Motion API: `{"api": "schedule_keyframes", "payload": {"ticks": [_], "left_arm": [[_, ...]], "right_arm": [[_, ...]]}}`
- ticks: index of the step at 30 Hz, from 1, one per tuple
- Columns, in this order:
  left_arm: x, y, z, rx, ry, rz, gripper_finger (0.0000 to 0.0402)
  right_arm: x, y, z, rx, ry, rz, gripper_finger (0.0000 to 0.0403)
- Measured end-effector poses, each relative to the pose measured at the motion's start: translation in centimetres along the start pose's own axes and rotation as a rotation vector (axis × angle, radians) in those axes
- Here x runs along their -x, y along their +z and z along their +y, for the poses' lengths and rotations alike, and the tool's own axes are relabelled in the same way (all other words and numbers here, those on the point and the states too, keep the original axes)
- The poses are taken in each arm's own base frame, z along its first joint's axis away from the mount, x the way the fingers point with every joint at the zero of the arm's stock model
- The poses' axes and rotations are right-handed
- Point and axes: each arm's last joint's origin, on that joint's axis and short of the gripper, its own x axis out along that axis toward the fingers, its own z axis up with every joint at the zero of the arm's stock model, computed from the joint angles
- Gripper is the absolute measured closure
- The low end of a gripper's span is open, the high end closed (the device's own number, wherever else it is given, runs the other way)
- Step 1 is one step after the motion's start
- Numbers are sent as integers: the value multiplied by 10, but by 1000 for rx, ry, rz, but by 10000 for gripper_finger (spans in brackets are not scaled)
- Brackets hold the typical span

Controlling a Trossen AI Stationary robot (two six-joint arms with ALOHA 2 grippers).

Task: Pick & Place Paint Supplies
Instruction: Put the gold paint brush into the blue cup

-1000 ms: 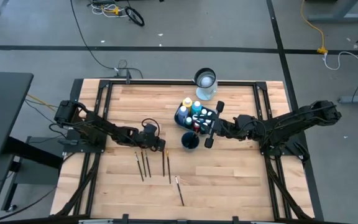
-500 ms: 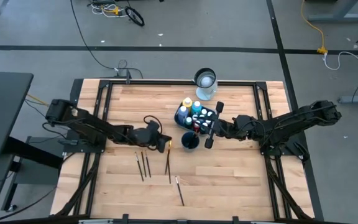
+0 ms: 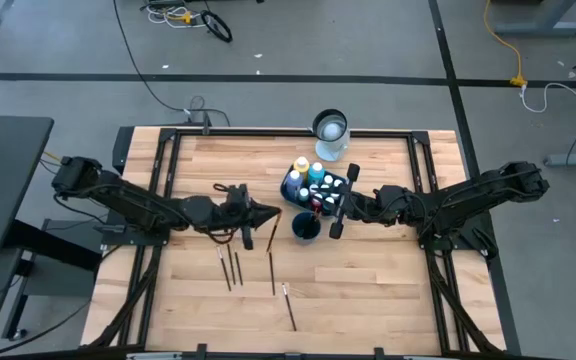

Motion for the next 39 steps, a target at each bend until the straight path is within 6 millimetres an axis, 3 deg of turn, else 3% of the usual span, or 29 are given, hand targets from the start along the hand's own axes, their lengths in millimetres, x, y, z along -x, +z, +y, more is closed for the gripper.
{"api": "schedule_keyframes", "payload": {"ticks": [9,14,18,23,29,32,39], "left_arm": [[-41,41,-35,-255,-15,-138,400],[-60,44,-35,-291,15,-152,400],[-76,23,-24,-288,52,-117,400],[-91,-6,-11,-290,124,-89,400],[-94,-15,-8,-291,163,-69,399],[-94,-21,-5,-273,176,-12,395],[-90,-42,4,-196,233,199,387]], "right_arm": [[0,0,0,2,2,4,331],[0,0,-2,1,-65,18,331],[1,-1,-6,-7,-196,73,331],[1,-8,-4,29,-202,142,331],[16,-7,-3,53,-134,224,331],[30,-1,-6,-57,-47,238,331],[56,-1,-3,-449,395,347,331]]}}
